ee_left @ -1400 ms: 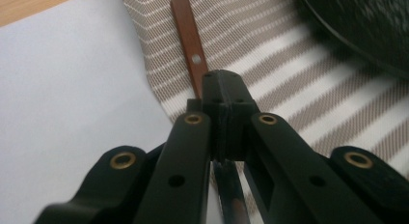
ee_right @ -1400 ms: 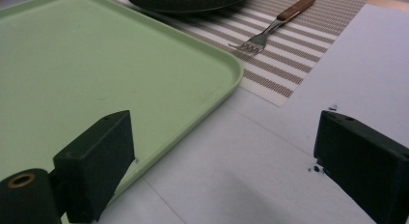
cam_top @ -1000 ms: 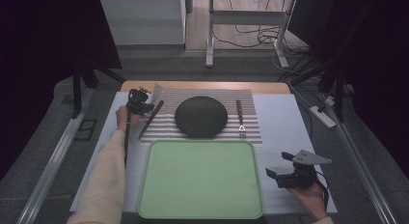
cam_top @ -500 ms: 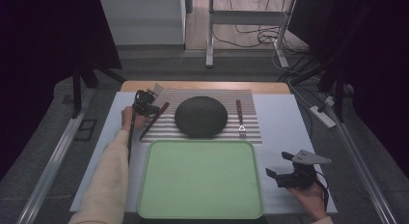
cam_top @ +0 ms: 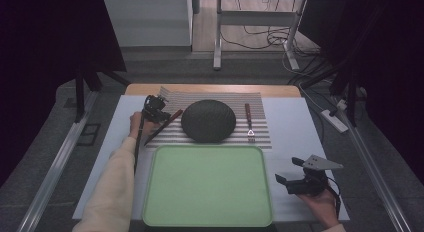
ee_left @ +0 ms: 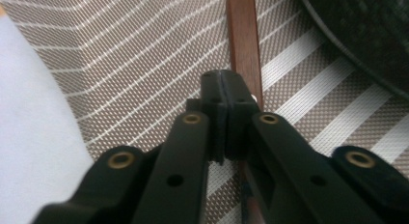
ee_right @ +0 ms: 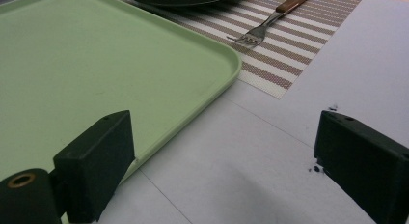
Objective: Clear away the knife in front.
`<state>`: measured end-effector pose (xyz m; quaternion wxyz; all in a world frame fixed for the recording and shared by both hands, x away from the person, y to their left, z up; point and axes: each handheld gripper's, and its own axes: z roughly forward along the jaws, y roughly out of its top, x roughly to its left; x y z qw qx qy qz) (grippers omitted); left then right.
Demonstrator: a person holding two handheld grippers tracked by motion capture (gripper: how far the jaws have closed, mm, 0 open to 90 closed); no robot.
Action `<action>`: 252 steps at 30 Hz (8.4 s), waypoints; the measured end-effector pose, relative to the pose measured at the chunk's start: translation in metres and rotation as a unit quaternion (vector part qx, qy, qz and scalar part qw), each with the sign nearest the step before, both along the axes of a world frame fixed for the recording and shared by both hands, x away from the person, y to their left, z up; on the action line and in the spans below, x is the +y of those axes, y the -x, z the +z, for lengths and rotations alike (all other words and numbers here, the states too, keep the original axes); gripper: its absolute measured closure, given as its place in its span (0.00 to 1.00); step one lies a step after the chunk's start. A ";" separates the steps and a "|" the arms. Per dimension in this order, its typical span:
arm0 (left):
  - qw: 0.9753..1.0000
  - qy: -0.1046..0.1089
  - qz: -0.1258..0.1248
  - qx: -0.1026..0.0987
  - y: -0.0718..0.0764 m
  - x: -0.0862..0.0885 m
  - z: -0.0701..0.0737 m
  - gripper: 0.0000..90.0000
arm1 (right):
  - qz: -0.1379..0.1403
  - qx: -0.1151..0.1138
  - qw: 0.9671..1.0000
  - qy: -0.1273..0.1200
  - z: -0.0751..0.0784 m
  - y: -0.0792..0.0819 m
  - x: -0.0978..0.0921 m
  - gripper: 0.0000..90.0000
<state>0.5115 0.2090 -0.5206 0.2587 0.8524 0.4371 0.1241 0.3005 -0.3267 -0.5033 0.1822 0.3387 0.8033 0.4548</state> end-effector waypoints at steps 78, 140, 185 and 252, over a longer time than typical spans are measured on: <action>0.979 -0.132 -0.050 0.148 -0.007 -0.030 0.016 0.86 | 0.007 0.006 1.000 0.006 -0.001 -0.004 0.004 0.08; 0.980 -0.056 -0.171 0.085 0.108 -0.039 0.064 0.86 | 0.001 0.013 1.000 0.010 -0.003 -0.005 0.004 0.08; 0.956 -0.040 -0.268 0.109 0.187 -0.105 0.027 0.86 | 0.000 0.016 1.000 0.012 -0.004 -0.006 0.004 0.08; 0.958 -0.005 -0.277 0.069 0.160 -0.149 0.010 0.98 | -0.002 0.017 1.000 0.020 -0.004 -0.006 0.004 0.08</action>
